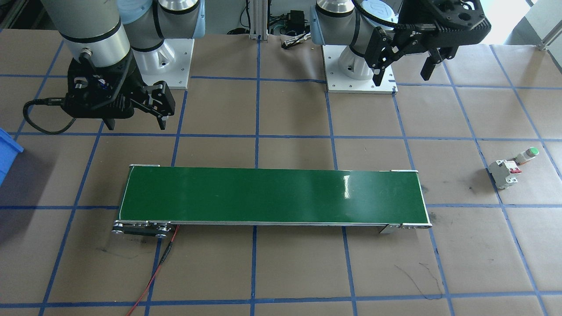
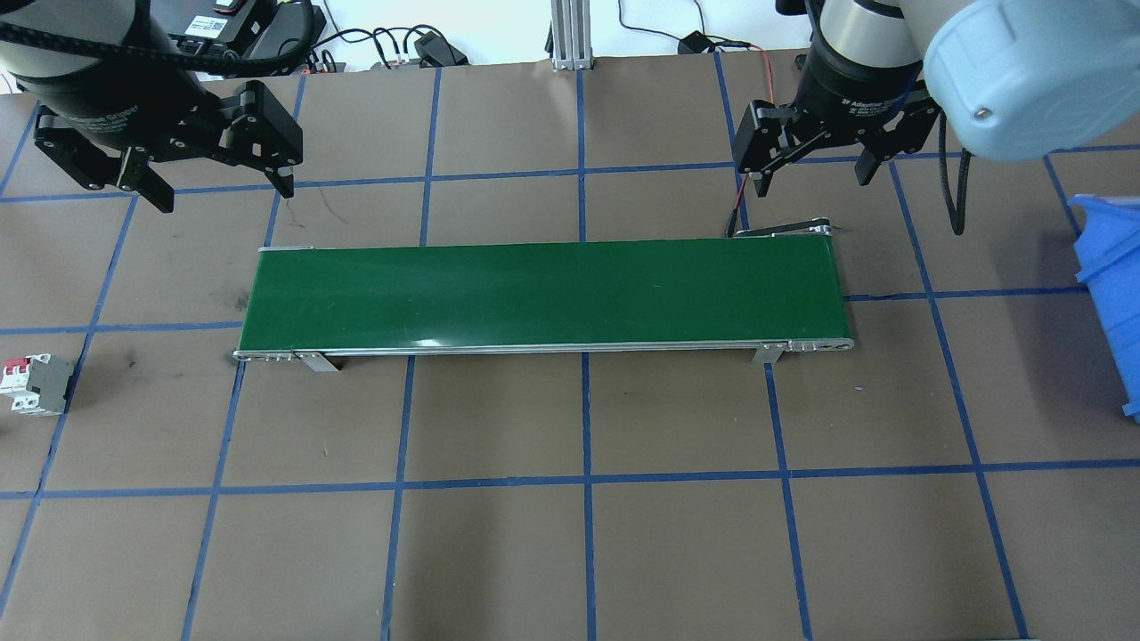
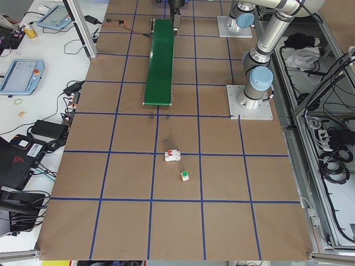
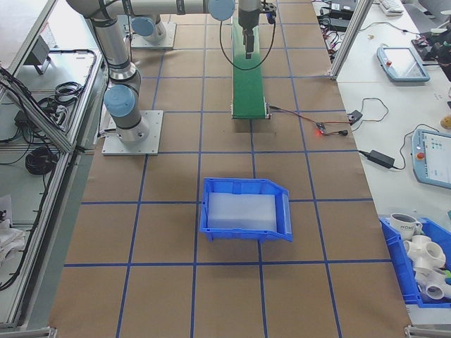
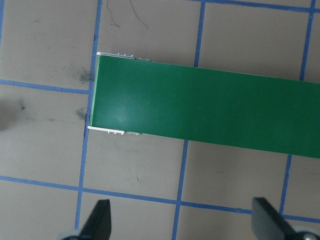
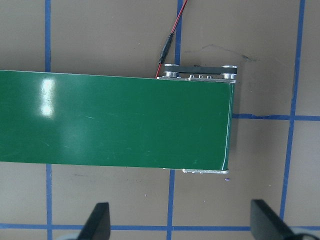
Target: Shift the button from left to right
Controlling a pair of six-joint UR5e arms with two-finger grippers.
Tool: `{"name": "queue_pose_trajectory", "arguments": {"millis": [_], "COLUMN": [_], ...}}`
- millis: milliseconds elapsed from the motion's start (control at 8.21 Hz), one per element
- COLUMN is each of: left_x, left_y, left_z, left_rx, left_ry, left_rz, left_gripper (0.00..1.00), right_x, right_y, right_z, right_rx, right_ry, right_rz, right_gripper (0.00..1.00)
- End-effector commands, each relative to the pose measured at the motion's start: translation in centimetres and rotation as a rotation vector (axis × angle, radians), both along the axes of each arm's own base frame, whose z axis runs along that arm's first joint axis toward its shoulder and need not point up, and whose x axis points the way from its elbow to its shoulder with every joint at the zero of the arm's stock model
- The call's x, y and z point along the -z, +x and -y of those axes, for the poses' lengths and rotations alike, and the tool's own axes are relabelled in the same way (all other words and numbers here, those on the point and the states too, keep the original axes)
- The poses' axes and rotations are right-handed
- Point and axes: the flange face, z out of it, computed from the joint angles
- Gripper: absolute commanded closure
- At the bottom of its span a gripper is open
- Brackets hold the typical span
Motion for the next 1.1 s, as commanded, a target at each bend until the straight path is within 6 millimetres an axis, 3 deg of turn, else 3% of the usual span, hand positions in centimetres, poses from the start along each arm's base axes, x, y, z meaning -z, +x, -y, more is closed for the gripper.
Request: {"name": "queue_pose_trajectory", "arguments": {"millis": [0, 244, 365, 487, 853, 974], "left_x": [-0.2, -0.4, -0.4, 0.0, 3.9, 4.3], "left_y": [0.1, 1.7, 4.4, 9.7, 27.4, 31.2], "left_z": [0.0, 0.0, 0.6, 1.2, 2.0, 1.9], "left_rx": [0.001, -0.009, -0.015, -0.102, -0.057, -0.068], "left_ry": [-0.003, 0.027, 0.036, 0.067, 0.195, 0.182], "left_rz": [0.0, 0.033, 0.042, 0.035, -0.009, -0.002], "left_gripper": [0.0, 0.0, 0.0, 0.0, 0.0, 0.0], "right_x": [0.1, 0.1, 0.1, 0.1, 0.1, 0.1], "right_y": [0.0, 0.0, 0.0, 0.0, 0.0, 0.0], "right_z": [0.0, 0.0, 0.0, 0.0, 0.0, 0.0], "right_rx": [0.001, 0.001, 0.001, 0.001, 0.001, 0.001], "right_ry": [0.002, 0.002, 0.003, 0.003, 0.003, 0.003], "right_rz": [0.0, 0.0, 0.001, 0.0, 0.0, 0.0], "right_gripper": [0.0, 0.0, 0.0, 0.0, 0.0, 0.0]}}
